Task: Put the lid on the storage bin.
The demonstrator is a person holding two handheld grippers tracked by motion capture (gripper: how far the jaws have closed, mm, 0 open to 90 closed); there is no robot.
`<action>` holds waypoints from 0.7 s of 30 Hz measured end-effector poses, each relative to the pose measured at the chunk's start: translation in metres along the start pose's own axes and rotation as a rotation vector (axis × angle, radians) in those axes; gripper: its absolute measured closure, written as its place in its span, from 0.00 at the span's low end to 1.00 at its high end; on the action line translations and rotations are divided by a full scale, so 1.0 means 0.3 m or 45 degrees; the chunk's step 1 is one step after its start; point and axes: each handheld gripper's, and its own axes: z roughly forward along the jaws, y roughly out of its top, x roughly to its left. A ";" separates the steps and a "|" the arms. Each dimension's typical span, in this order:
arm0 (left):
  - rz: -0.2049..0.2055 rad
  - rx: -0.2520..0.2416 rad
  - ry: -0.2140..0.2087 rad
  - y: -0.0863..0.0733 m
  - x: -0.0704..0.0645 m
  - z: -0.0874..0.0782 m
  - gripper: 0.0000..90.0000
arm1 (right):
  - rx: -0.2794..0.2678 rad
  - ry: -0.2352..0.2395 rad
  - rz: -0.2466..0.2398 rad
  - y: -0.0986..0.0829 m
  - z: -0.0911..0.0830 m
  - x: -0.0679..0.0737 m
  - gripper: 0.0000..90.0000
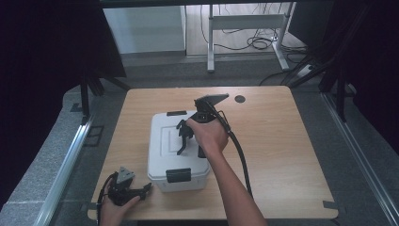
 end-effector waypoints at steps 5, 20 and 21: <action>0.000 0.000 0.000 0.000 0.000 0.000 0.14 | 0.012 -0.024 -0.005 -0.004 0.017 -0.010 0.93; 0.000 0.001 -0.001 0.000 0.000 0.000 0.14 | -0.082 0.088 -0.144 -0.029 -0.044 -0.037 0.69; 0.000 0.001 -0.001 0.000 0.000 0.000 0.14 | -0.108 0.115 -0.169 -0.034 -0.055 -0.042 0.64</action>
